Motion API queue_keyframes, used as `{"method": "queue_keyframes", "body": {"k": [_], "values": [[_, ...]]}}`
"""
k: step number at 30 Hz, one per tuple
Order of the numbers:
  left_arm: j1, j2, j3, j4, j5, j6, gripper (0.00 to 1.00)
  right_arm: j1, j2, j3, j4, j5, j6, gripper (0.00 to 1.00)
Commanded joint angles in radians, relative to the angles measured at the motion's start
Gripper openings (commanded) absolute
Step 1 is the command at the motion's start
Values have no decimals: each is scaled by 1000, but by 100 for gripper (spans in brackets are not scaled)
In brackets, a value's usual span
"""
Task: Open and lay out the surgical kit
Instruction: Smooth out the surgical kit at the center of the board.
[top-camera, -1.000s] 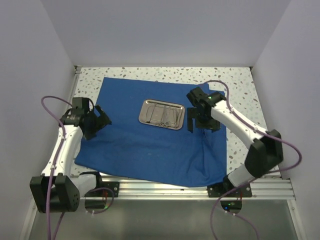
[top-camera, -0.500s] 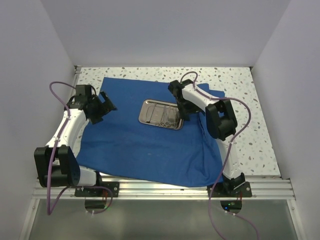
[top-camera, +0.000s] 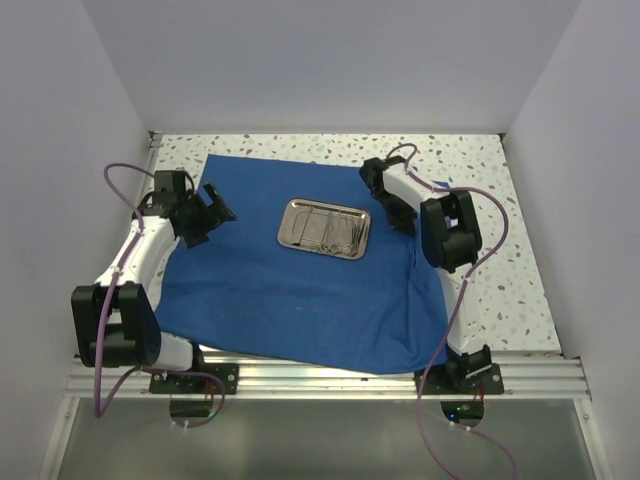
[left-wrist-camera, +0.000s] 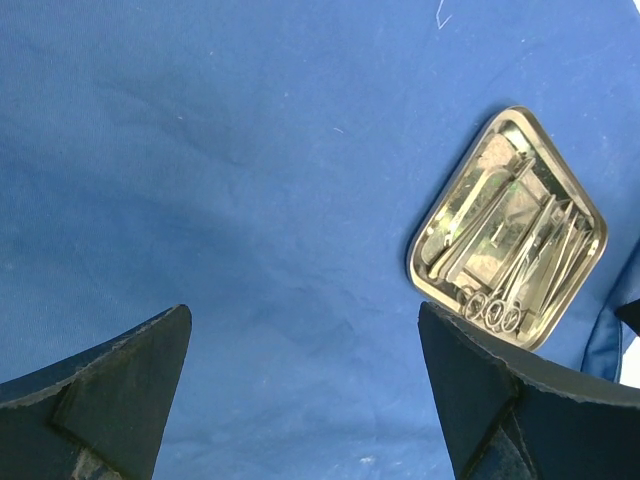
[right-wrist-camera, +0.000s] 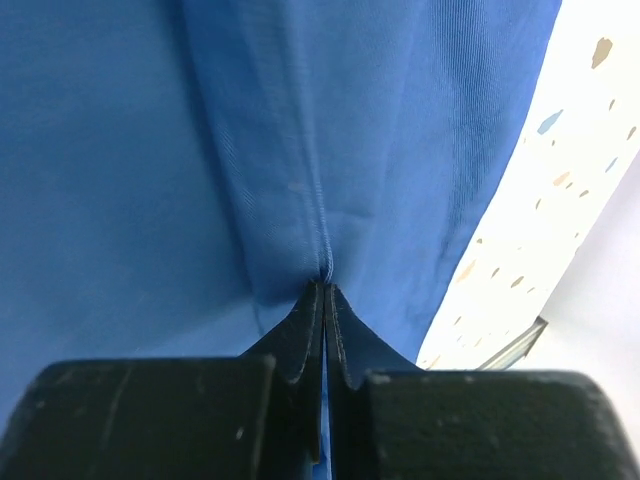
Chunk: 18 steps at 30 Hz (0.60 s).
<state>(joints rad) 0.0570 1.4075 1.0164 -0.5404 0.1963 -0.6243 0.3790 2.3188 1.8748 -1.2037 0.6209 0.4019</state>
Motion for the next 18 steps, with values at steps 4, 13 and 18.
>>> {"method": "queue_keyframes", "body": {"k": [4,13,18], "values": [[7,22,13,49,17,28,100,-116,-77,-120,19,53,21,0],[-5,64,16,88,34,14,100,-376,-254,-240,35,53,89,23],[-16,122,63,94,31,15,100,-411,-237,-171,-25,11,110,98]]}}
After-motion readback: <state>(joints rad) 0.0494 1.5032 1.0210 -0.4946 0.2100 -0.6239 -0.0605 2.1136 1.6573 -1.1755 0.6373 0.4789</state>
